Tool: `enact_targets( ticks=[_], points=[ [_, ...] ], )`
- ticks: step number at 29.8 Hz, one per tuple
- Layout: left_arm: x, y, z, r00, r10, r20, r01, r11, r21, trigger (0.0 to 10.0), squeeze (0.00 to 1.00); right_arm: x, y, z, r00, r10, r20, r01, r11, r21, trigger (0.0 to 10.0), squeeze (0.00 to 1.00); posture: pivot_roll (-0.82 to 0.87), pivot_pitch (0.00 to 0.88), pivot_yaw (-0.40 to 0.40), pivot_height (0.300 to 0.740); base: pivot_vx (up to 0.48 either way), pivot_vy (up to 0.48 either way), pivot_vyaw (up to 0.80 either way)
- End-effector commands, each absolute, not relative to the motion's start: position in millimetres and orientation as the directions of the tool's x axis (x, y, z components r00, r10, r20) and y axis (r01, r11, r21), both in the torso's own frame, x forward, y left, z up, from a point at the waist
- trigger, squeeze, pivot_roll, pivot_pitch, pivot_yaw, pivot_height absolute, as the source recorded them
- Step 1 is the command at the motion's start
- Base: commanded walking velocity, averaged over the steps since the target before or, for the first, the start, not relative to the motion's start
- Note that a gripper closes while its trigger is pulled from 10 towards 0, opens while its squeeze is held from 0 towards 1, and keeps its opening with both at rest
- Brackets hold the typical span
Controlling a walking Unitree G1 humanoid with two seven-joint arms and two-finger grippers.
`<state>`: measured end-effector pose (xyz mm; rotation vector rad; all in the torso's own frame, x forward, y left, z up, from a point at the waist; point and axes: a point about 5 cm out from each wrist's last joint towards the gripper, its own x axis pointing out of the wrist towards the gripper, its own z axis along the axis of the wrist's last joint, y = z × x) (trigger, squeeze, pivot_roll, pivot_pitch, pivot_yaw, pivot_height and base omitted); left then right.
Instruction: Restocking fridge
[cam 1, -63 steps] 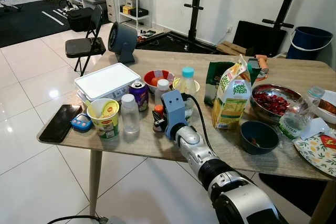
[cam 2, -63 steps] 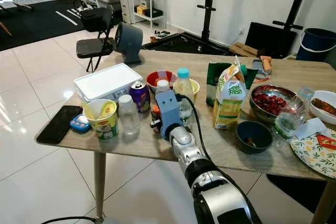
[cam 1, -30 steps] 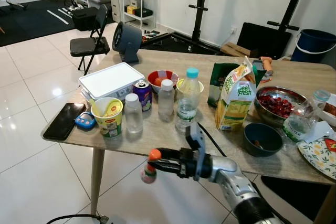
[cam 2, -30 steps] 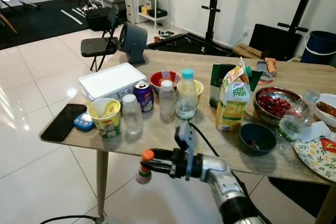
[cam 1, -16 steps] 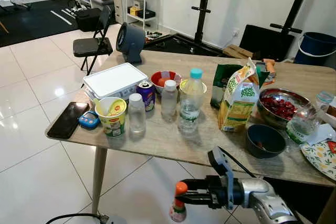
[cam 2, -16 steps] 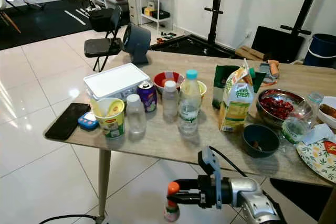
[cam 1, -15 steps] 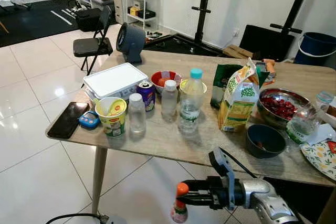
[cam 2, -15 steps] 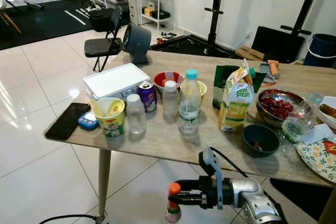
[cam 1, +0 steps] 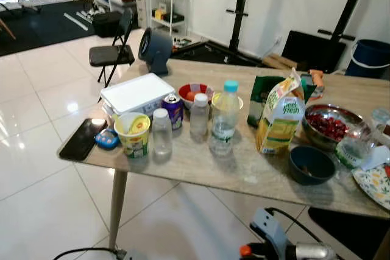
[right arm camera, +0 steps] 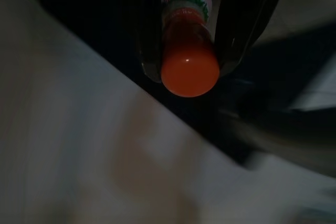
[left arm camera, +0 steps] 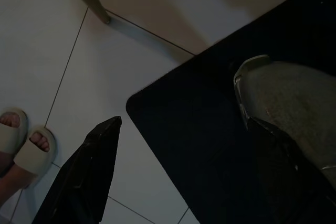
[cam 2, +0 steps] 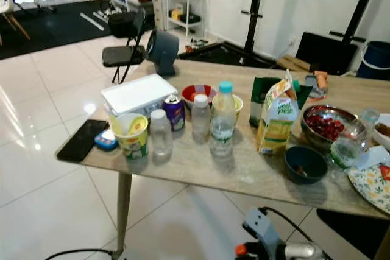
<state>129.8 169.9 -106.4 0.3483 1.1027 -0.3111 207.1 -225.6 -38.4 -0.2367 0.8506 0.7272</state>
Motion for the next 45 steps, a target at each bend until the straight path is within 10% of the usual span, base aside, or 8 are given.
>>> enact_targets(
  ticks=[1, 11, 12, 14, 17, 18, 45],
  points=[
    [114.5, 168.8, -111.6, 0.356, -0.076, -0.932, 0.433, 0.897, 0.092, 10.0, 0.00, 205.5, -233.5, -44.5, 0.495, 0.379, -0.782, -0.584, 0.811, 0.023, 10.0, 0.00, -0.02, 0.000, -0.014, 0.740, 0.000, 0.000, 0.00],
    [116.7, 172.9, -110.7, 0.360, -0.066, -0.931, 0.431, 0.896, 0.104, 10.0, 0.00, 163.8, -268.6, -72.2, 0.506, -0.098, -0.857, -0.134, 0.972, -0.190, 10.0, 0.00, -0.02, 0.000, -0.009, 0.740, 0.000, 0.000, 0.00],
    [117.0, 173.1, -110.6, 0.361, -0.065, -0.930, 0.430, 0.897, 0.104, 10.0, 0.00, 158.6, -266.3, -75.3, 0.500, -0.100, -0.860, -0.118, 0.976, -0.183, 1.5, 0.00, -0.02, 0.000, -0.007, 0.740, 0.000, 0.000, 0.00],
    [117.7, 173.6, -110.4, 0.362, -0.063, -0.930, 0.427, 0.898, 0.105, 10.0, 0.00, 148.9, -261.6, -81.2, 0.484, -0.110, -0.868, -0.081, 0.982, -0.169, 0.0, 0.00, -0.02, 0.000, -0.004, 0.740, 0.000, 0.000, 0.00],
    [118.1, 173.8, -110.3, 0.363, -0.062, -0.930, 0.426, 0.898, 0.106, 10.0, 0.00, 142.1, -258.6, -85.3, 0.466, -0.127, -0.875, -0.048, 0.985, -0.169, 0.0, 0.00, -0.02, 0.000, -0.004, 0.740, 0.000, 0.000, 0.00],
    [118.7, 173.9, -110.1, 0.364, -0.062, -0.929, 0.426, 0.898, 0.107, 10.0, 0.00, 133.7, -257.1, -89.4, 0.430, -0.159, -0.888, -0.052, 0.978, -0.201, 10.0, 0.00, -0.02, 0.000, -0.004, 0.740, 0.000, 0.000, 0.00],
    [122.1, 170.8, -109.4, 0.375, -0.059, -0.925, 0.415, 0.903, 0.110, 10.0, 0.00, 125.9, -230.4, -100.4, 0.351, -0.168, -0.921, -0.311, 0.907, -0.284, 10.0, 0.00, 0.00, 0.000, -0.012, 0.740, 0.000, 0.000, 0.00]
  ],
)
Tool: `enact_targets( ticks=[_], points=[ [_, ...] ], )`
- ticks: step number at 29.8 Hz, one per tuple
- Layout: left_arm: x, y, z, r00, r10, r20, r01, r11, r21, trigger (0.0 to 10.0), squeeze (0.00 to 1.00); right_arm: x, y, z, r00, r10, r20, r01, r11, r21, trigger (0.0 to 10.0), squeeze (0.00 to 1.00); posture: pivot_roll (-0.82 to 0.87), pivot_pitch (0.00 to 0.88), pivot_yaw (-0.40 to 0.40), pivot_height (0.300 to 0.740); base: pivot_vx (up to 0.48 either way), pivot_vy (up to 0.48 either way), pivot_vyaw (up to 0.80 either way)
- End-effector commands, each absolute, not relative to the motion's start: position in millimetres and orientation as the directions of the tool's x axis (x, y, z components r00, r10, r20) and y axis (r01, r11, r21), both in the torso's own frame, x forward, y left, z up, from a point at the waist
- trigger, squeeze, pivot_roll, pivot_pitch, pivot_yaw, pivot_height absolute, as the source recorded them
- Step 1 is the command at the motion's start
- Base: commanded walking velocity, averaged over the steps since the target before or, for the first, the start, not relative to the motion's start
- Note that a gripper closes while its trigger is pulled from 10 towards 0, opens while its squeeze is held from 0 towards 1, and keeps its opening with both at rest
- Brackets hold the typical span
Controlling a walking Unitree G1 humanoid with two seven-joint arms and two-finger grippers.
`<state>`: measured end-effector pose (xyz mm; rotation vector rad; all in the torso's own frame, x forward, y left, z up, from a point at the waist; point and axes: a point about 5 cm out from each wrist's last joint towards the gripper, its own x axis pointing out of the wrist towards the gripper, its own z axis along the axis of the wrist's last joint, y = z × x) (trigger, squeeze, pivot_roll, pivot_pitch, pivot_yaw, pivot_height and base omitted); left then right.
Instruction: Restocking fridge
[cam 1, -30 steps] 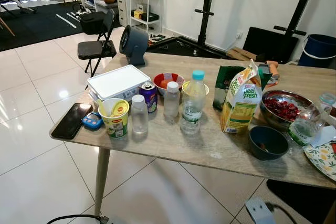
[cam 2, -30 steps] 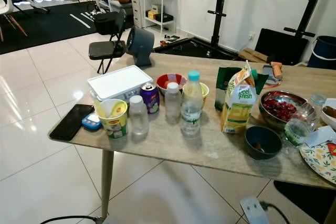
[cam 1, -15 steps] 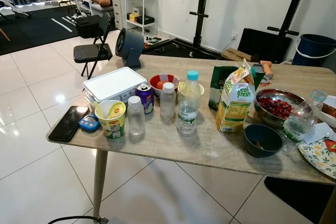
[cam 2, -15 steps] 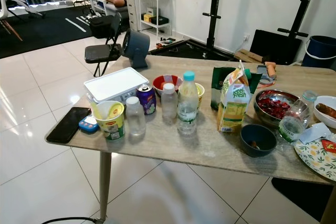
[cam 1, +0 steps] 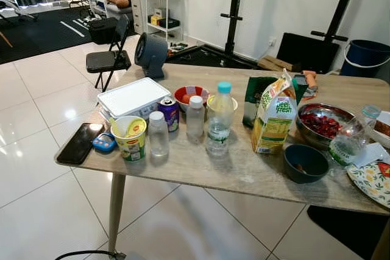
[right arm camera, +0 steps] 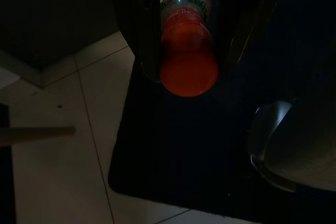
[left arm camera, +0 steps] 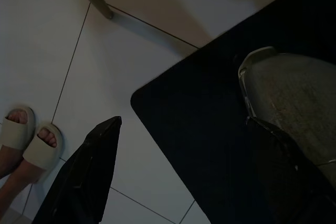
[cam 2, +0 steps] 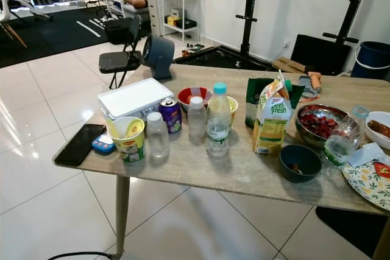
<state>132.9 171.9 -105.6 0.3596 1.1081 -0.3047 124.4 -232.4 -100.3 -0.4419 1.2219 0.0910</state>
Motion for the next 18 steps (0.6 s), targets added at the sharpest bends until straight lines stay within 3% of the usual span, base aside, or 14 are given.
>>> enact_targets(
  ticks=[1, 18],
  points=[
    [121.6, 172.1, -109.5, 0.374, -0.057, -0.926, 0.413, 0.904, 0.111, 10.0, 0.00, 126.7, -229.7, -100.3, 0.352, -0.167, -0.921, -0.317, 0.905, -0.285, 10.0, 0.00, 0.00, 0.000, -0.012, 0.740, 0.000, 0.000, 0.00],
    [118.7, 173.4, -110.2, 0.367, -0.055, -0.928, 0.410, 0.906, 0.109, 10.0, 0.00, 121.2, -226.1, -102.7, 0.333, -0.147, -0.931, -0.363, 0.891, -0.271, 10.0, 0.00, 0.00, 0.000, -0.013, 0.740, 0.000, 0.000, 0.00]
  ],
)
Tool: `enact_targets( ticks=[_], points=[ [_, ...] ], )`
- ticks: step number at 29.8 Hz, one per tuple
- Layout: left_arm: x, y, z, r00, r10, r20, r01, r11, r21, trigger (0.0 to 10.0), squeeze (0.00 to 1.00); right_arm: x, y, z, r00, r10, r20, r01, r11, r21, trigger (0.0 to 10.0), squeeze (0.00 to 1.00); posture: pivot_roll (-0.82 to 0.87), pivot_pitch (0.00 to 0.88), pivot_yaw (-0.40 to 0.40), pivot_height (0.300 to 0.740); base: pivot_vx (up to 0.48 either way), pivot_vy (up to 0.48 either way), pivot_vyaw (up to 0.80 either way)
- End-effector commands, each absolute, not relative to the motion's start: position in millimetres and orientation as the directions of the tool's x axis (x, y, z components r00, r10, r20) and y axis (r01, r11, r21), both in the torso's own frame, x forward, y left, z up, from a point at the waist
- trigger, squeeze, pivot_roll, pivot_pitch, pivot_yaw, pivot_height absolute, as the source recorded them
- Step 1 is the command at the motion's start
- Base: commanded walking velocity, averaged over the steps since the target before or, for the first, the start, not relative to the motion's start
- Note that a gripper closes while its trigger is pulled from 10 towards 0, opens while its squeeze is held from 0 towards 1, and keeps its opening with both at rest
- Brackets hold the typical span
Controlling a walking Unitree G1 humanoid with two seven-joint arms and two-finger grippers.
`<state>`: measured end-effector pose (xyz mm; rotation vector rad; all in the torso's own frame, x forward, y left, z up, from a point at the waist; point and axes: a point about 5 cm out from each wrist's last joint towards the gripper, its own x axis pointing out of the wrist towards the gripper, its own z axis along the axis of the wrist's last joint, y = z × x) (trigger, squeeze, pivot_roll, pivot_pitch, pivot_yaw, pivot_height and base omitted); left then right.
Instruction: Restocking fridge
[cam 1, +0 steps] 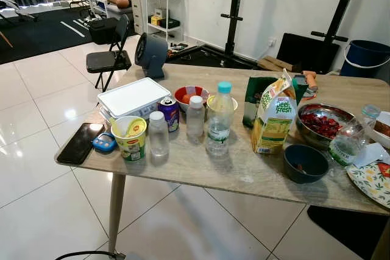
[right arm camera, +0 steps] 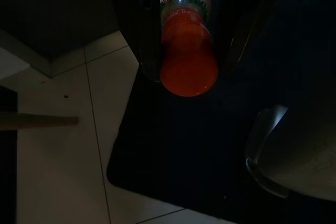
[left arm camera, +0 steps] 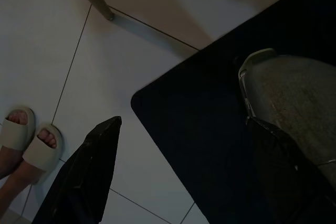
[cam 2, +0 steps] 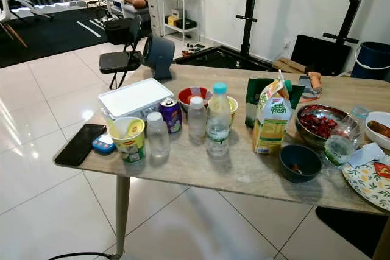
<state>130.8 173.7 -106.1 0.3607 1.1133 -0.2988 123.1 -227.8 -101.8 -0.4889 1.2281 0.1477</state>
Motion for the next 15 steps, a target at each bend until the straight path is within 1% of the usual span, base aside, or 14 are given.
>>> enact_targets(
  ticks=[1, 12, 15],
  points=[
    [118.7, 173.3, -110.2, 0.367, -0.055, -0.929, 0.410, 0.906, 0.108, 10.0, 0.00, 121.0, -226.1, -102.8, 0.333, -0.147, -0.932, -0.364, 0.891, -0.271, 10.0, 0.00, 0.00, 0.000, -0.013, 0.740, 0.000, 0.000, 0.00],
    [119.1, 174.5, -110.0, 0.366, -0.056, -0.929, 0.419, 0.901, 0.111, 10.0, 0.00, 119.5, -226.2, -103.3, 0.328, -0.146, -0.933, -0.368, 0.890, -0.269, 10.0, 0.00, -0.01, 0.000, -0.007, 0.740, 0.000, 0.000, 0.00],
    [119.5, 174.6, -109.9, 0.366, -0.056, -0.929, 0.420, 0.901, 0.111, 10.0, 0.00, 119.2, -226.1, -103.4, 0.325, -0.144, -0.934, -0.370, 0.890, -0.266, 10.0, 0.00, -0.01, 0.000, -0.007, 0.740, 0.000, 0.000, -0.70]
  ],
)
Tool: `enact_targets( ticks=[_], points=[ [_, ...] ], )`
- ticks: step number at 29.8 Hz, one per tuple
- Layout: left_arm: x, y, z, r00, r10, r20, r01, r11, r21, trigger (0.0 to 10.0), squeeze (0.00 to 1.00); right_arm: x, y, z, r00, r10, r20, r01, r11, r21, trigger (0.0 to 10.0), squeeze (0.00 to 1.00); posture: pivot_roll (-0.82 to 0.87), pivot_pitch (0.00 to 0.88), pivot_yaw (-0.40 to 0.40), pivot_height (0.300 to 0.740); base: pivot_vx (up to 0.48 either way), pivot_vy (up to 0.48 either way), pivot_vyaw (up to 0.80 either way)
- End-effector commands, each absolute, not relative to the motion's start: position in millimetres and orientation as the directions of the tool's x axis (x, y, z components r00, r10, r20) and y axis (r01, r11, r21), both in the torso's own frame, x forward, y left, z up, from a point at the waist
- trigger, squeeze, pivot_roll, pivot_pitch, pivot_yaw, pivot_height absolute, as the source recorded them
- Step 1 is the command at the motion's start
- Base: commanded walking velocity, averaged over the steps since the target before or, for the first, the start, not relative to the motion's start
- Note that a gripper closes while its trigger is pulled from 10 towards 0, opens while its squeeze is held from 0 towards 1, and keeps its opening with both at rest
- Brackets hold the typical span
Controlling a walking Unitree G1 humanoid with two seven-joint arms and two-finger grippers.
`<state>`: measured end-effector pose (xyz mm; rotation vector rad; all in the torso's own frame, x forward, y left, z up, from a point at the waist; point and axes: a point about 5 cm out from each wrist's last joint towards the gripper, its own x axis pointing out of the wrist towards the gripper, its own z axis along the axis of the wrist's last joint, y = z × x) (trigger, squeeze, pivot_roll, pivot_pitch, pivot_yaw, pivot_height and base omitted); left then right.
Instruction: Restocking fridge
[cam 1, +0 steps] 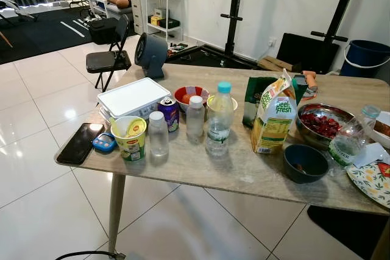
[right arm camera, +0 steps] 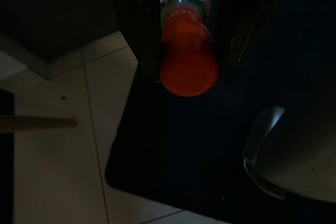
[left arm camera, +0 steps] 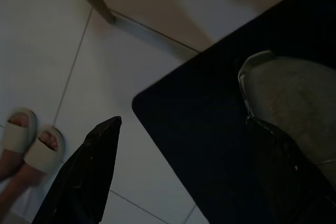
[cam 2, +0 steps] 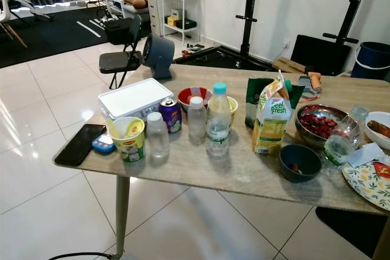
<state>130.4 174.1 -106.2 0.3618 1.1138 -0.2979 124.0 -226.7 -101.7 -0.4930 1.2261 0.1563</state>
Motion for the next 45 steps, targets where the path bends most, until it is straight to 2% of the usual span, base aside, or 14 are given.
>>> enact_targets(
  ticks=[1, 45],
  points=[
    [119.6, 174.6, -109.8, 0.367, -0.056, -0.929, 0.420, 0.901, 0.112, 10.0, 0.00, 118.8, -226.1, -103.5, 0.324, -0.143, -0.935, -0.369, 0.891, -0.264, 10.0, 0.00, -0.01, 0.000, -0.006, 0.740, 0.000, 0.000, -0.77],
    [120.5, 175.3, -109.6, 0.364, -0.057, -0.929, 0.416, 0.903, 0.108, 10.0, 0.00, 116.2, -222.4, -105.1, 0.307, -0.131, -0.943, -0.373, 0.895, -0.246, 10.0, 0.00, -0.01, 0.000, 0.002, 0.740, 0.000, 0.000, -0.77]
  ],
)
